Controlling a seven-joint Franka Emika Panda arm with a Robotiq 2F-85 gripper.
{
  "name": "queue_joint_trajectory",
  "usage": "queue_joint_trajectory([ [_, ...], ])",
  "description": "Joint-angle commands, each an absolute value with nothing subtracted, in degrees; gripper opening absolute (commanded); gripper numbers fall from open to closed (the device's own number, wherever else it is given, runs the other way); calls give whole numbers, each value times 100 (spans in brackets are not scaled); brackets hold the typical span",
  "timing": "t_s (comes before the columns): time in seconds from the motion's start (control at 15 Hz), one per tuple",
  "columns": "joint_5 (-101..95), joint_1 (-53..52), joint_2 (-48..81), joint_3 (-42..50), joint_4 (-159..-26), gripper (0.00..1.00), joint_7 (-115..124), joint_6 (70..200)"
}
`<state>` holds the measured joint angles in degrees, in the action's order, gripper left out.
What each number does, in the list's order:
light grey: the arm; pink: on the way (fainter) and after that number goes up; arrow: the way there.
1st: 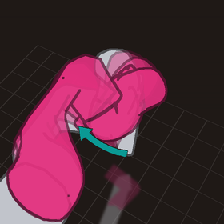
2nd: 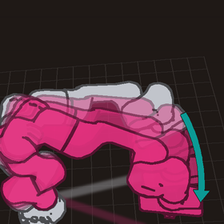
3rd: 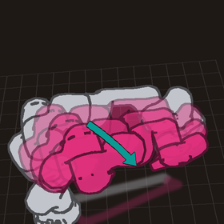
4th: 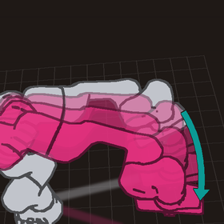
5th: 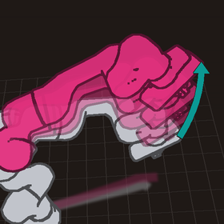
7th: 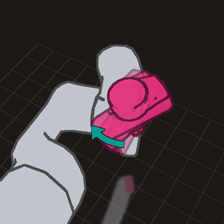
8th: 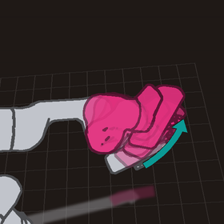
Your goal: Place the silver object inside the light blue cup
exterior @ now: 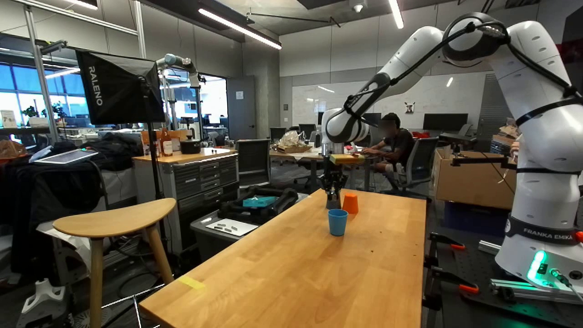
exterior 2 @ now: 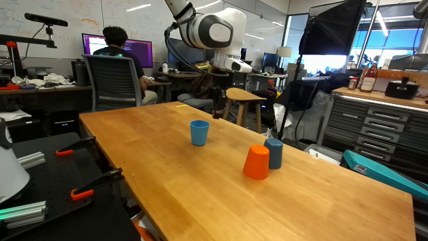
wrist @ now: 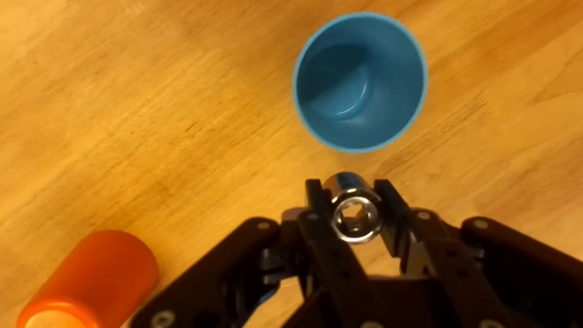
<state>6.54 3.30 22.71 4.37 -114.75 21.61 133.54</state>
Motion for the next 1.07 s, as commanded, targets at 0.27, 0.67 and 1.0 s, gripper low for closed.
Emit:
queue_joint_trajectory([
  [0.27, 1189, 343, 2114, 199, -11484, 14, 1578, 12466],
  [0.67, 1175, 357, 2661, 309, -11226, 15, 1757, 12571],
  [1.0, 1214, 400, 2978, 333, -11015, 56, 1746, 12465],
])
